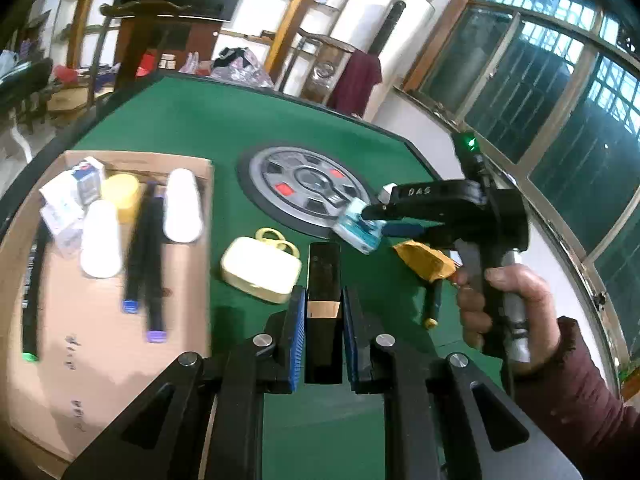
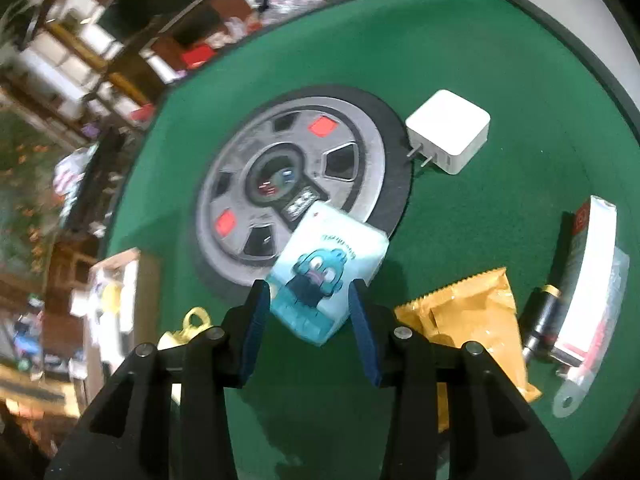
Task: Organize objects
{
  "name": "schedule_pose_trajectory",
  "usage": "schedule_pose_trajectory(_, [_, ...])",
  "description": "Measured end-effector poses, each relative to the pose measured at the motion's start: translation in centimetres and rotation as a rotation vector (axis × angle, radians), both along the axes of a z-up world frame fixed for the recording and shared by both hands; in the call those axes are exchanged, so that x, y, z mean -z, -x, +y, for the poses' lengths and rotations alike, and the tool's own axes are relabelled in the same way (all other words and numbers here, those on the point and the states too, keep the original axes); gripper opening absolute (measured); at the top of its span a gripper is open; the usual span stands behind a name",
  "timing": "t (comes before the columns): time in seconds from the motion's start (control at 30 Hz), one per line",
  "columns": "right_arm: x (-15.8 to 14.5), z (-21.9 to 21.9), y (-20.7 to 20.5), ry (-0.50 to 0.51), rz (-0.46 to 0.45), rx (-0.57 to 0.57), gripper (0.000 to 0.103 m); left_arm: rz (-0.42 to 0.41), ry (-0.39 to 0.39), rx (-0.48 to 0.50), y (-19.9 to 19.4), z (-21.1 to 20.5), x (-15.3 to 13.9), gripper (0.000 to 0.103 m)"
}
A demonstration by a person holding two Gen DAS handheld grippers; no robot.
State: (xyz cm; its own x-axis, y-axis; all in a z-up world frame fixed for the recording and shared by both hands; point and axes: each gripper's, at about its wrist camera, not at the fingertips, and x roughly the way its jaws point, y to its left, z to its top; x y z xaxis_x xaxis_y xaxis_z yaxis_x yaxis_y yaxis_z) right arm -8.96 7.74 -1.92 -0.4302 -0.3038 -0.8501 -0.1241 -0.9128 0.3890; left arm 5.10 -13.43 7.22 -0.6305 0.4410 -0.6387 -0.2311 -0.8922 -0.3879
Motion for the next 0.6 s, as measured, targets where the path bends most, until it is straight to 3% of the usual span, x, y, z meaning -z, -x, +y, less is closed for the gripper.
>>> schedule_pose_trajectory(0.43, [0.1, -3.2, 2.3, -0.277, -0.003, 0.139, 0.049, 0.005, -0.032, -0.13, -0.7, -8.1, 1.2, 0.014])
schedule_pose_trajectory(0.6, [0.3, -3.1, 2.2, -0.246, -0.021, 0.158, 0.057, -0.003, -0.033, -0.177, -1.1, -10.1, 1.9, 0.014])
